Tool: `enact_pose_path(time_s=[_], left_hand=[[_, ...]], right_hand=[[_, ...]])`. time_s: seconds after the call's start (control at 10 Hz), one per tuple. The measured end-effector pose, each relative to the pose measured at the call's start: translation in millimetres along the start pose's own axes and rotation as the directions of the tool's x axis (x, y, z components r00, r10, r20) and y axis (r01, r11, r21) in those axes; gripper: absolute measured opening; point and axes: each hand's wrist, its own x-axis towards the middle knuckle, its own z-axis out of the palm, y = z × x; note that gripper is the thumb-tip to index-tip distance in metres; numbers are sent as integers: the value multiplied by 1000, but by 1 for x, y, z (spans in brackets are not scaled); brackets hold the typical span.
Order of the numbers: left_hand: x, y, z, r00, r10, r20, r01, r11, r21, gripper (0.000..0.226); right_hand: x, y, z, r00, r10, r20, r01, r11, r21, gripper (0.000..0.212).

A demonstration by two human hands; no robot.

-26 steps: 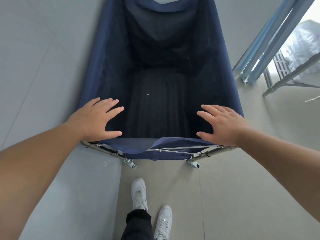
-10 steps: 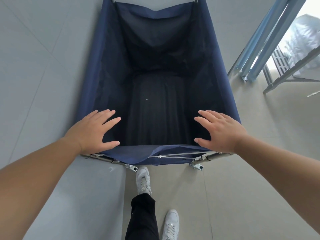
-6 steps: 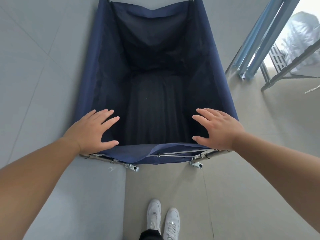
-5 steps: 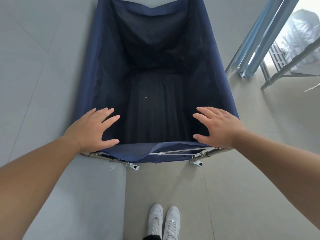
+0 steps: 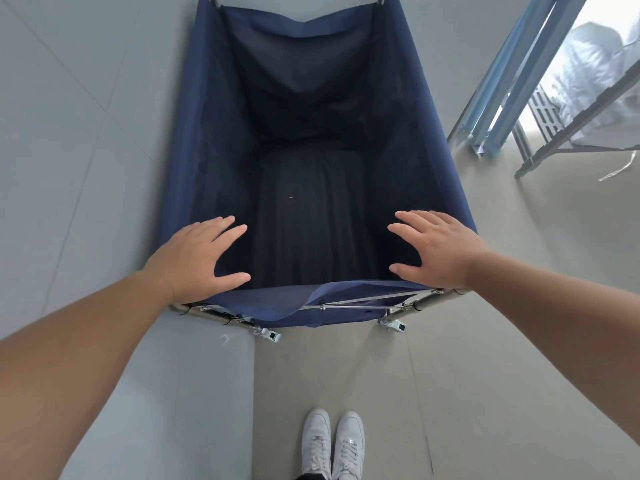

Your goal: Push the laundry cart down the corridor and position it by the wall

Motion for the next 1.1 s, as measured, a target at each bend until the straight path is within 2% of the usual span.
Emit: enact_pose_path(time_s=[0.4, 0.7, 0.9, 1.1], left_hand=[[27, 40, -40, 997, 78, 16, -71, 960, -271, 98], [23, 67, -97, 996, 73, -58, -91, 886, -454, 103], [5, 92, -148, 969, -33, -247, -127, 787, -604, 102], [-25, 129, -204, 931, -18, -365, -215, 782, -586, 102]], right_hand=[[8, -31, -34, 995, -23, -97, 46, 971, 236, 83], [-10, -46, -100, 983, 89, -158, -15, 907, 420, 94], [-42, -50, -151, 954, 160, -254, -8, 860, 511, 98], [-87, -43, -208, 931, 147, -335, 64, 836, 546, 99]])
